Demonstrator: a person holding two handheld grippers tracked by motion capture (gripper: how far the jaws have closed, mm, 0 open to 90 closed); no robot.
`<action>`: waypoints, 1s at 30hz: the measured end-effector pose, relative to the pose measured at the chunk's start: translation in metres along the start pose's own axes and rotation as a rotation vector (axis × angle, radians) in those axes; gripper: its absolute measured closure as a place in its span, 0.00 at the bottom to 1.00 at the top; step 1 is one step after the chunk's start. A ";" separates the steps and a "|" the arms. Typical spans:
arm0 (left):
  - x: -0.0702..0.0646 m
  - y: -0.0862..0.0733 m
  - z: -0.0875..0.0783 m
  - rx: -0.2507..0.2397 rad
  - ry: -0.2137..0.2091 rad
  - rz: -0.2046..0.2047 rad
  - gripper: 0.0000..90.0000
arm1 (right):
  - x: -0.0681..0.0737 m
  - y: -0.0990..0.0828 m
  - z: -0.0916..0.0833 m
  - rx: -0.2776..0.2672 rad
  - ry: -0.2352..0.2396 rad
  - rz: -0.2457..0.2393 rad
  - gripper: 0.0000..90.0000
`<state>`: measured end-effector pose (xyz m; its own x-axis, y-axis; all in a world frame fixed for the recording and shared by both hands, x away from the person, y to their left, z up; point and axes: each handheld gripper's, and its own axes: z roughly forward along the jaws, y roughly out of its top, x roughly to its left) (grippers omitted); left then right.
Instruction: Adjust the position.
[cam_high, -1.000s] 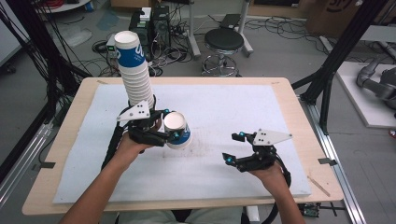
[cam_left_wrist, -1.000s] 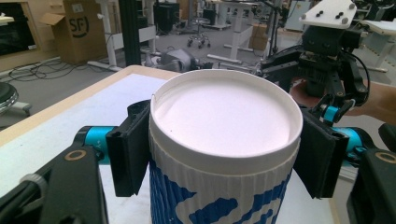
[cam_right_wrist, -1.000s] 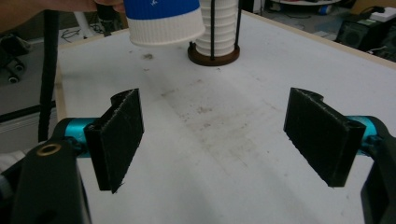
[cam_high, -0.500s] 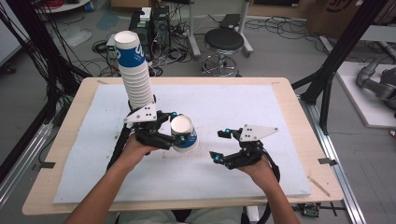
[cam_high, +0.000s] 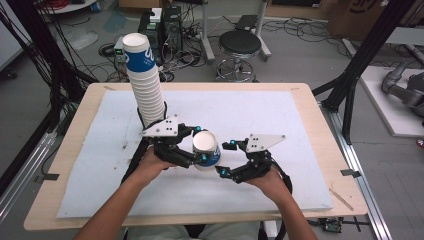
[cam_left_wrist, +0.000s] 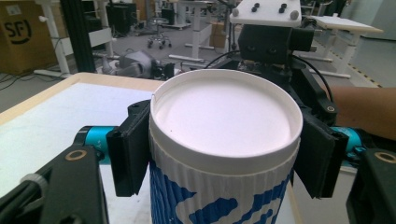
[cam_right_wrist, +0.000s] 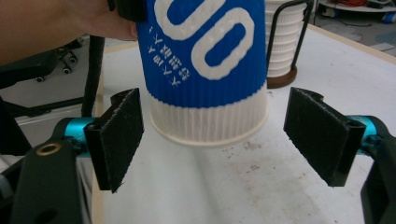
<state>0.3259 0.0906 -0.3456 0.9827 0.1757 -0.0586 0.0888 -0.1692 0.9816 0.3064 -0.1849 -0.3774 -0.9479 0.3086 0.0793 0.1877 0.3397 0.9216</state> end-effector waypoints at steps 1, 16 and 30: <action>-0.001 0.000 0.001 0.000 -0.004 -0.001 0.33 | 0.000 0.000 0.001 -0.004 0.002 -0.003 0.23; -0.005 -0.001 0.011 -0.029 -0.058 0.006 0.33 | 0.002 -0.003 0.010 -0.017 0.045 -0.003 0.20; -0.005 -0.003 0.011 0.052 -0.009 -0.030 0.17 | 0.004 0.000 0.008 0.093 0.040 -0.068 0.32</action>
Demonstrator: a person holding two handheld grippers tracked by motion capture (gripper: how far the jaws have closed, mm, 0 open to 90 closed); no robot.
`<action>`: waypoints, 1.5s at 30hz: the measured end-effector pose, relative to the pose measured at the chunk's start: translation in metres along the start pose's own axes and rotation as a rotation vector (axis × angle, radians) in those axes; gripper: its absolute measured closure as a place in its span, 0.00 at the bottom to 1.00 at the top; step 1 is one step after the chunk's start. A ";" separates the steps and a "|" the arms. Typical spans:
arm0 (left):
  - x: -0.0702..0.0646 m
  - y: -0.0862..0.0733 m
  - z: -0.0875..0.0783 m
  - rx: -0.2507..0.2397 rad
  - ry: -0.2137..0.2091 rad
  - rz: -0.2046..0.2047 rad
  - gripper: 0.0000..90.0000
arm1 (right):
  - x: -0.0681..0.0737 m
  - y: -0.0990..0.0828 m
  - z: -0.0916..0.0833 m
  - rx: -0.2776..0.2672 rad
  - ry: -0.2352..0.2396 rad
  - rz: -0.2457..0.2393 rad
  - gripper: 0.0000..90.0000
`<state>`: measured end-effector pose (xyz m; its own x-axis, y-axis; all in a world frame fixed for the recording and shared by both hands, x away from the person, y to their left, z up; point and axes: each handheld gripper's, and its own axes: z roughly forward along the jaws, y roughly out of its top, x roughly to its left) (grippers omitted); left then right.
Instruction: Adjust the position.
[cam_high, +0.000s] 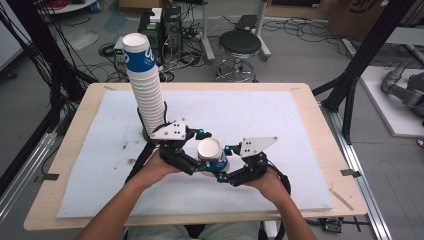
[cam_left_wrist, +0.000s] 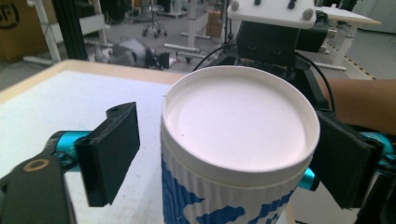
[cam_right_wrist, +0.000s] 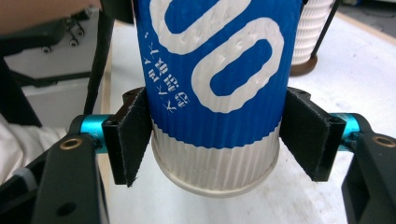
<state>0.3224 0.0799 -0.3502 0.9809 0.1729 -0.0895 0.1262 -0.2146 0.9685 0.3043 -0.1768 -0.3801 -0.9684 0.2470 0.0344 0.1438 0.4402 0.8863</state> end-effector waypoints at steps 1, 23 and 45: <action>0.000 0.000 -0.001 0.011 0.000 -0.002 0.17 | 0.000 0.000 0.000 0.000 0.000 0.000 0.32; 0.003 0.014 -0.015 0.178 -0.057 0.018 0.17 | -0.009 0.030 -0.015 0.302 -0.001 -0.128 0.33; 0.005 0.011 0.003 0.326 -0.106 0.045 0.29 | -0.005 0.047 0.002 0.452 0.039 -0.198 0.33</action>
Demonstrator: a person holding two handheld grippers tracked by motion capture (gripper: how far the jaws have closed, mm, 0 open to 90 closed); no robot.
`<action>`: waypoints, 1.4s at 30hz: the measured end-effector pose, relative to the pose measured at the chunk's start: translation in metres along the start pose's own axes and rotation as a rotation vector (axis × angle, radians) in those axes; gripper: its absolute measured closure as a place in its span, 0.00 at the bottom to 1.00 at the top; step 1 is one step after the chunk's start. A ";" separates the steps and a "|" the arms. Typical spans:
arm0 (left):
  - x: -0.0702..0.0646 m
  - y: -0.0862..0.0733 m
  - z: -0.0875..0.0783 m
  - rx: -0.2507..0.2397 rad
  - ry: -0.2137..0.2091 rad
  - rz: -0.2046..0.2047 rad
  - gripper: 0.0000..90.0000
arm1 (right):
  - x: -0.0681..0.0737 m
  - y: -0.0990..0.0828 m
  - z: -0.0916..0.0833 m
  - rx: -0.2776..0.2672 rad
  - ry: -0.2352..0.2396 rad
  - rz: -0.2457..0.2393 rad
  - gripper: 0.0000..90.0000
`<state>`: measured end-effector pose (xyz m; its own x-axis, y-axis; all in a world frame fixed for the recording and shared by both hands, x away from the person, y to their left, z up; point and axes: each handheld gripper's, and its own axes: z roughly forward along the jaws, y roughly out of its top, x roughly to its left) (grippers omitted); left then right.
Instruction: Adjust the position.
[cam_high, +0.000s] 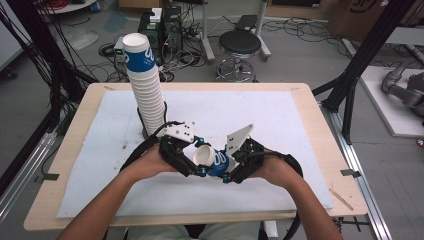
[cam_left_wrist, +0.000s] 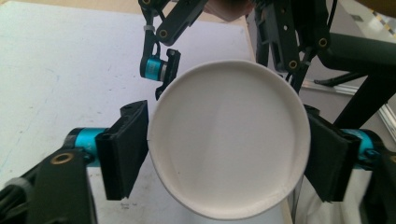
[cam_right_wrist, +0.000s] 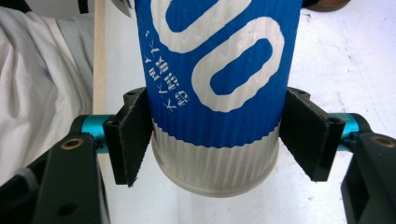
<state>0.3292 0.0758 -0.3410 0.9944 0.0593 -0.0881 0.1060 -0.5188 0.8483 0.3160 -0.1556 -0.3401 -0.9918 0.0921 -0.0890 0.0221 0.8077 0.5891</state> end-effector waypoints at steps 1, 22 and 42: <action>0.000 0.000 0.000 0.006 -0.002 0.002 0.31 | 0.000 0.000 0.000 0.007 0.000 -0.001 0.33; 0.004 -0.019 -0.015 -0.138 0.015 -0.011 0.32 | -0.003 -0.019 -0.022 -0.215 -0.012 0.108 0.23; 0.006 -0.043 -0.031 -0.304 0.038 -0.025 0.32 | 0.009 -0.070 -0.015 -0.564 -0.057 0.281 0.22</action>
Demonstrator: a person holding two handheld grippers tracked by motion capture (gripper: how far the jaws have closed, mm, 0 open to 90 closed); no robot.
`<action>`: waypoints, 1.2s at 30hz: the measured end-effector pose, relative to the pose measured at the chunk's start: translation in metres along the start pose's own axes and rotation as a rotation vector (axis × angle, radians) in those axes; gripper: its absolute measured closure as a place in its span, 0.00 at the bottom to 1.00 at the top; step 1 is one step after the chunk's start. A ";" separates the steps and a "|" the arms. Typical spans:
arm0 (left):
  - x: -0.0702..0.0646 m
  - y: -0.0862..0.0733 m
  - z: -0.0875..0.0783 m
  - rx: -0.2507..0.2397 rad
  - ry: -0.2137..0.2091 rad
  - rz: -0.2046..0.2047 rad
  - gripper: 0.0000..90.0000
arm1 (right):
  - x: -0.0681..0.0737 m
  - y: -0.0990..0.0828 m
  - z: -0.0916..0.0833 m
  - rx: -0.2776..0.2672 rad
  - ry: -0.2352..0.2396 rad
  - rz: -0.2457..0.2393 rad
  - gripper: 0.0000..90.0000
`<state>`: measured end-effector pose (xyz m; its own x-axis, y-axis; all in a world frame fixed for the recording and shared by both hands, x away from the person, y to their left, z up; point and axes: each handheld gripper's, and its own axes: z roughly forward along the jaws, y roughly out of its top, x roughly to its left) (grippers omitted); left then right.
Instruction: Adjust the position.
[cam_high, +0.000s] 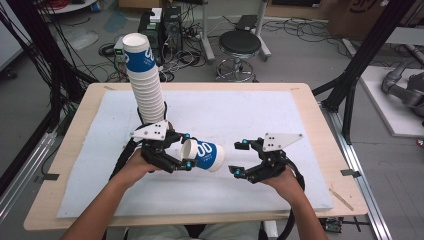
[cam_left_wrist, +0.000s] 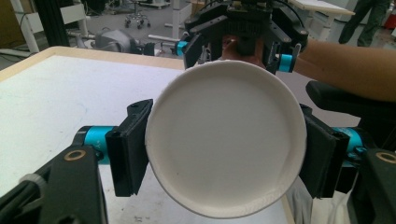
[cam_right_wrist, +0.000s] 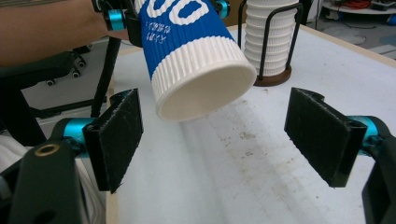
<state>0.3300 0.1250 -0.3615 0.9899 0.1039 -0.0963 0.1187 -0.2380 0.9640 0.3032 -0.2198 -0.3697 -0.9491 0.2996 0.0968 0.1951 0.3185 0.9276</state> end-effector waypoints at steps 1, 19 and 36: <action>0.000 -0.001 0.000 -0.001 -0.001 0.001 0.32 | 0.000 -0.002 0.000 0.004 -0.004 0.008 0.22; -0.004 0.000 0.006 -0.061 -0.041 0.011 0.32 | 0.002 -0.006 0.009 -0.015 0.054 0.044 0.22; -0.009 0.003 0.017 -0.131 -0.124 0.007 0.33 | 0.005 -0.005 0.020 -0.030 0.135 0.042 0.17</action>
<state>0.3232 0.1072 -0.3624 0.9936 -0.0190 -0.1112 0.1085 -0.1097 0.9880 0.3020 -0.2020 -0.3809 -0.9652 0.1880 0.1819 0.2303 0.2805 0.9318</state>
